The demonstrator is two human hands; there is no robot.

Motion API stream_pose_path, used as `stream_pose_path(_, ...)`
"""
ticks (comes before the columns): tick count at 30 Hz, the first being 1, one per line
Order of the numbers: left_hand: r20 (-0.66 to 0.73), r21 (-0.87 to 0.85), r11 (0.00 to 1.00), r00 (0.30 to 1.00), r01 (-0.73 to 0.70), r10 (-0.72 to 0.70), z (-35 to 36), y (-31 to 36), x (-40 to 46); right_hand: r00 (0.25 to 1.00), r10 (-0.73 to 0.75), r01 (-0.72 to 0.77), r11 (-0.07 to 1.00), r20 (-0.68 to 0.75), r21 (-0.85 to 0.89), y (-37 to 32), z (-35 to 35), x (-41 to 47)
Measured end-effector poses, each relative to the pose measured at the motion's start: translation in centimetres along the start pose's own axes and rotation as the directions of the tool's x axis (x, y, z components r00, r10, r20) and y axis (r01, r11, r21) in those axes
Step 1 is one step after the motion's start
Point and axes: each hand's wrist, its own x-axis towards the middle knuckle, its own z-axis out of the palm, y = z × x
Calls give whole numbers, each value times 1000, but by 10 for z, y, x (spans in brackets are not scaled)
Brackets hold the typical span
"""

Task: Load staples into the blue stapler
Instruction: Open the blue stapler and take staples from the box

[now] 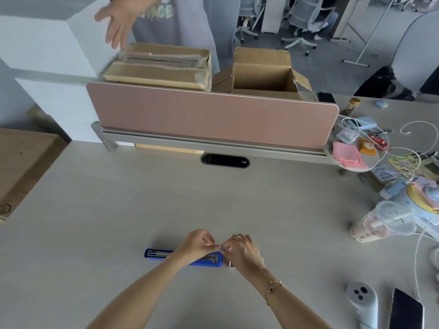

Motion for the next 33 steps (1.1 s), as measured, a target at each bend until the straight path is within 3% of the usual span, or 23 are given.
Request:
stream_pose_path(6, 93, 166, 974, 986, -154, 140, -11, -14, -4, 996, -19, 11, 995, 84, 96, -8, 7, 3)
stream_pose_path(9, 139, 289, 934, 975, -210, 176, -14, -18, -8, 991, -14, 4, 998, 134, 70, -13, 9, 1)
stream_pose_path(16, 103, 549, 776, 947, -310, 305, -5, -24, -8, 973, 54, -43, 998, 225, -55, -16, 17, 2)
stream_pose_path(20, 108, 605, 732, 943, -314, 315, 2, -29, -6, 981, 19, -26, 999, 192, 34, -15, 24, 1)
stream_pose_path(33, 105, 653, 679, 927, -337, 359, 3, -33, -3, 980, 27, -26, 1000, 198, -8, -16, 31, 2)
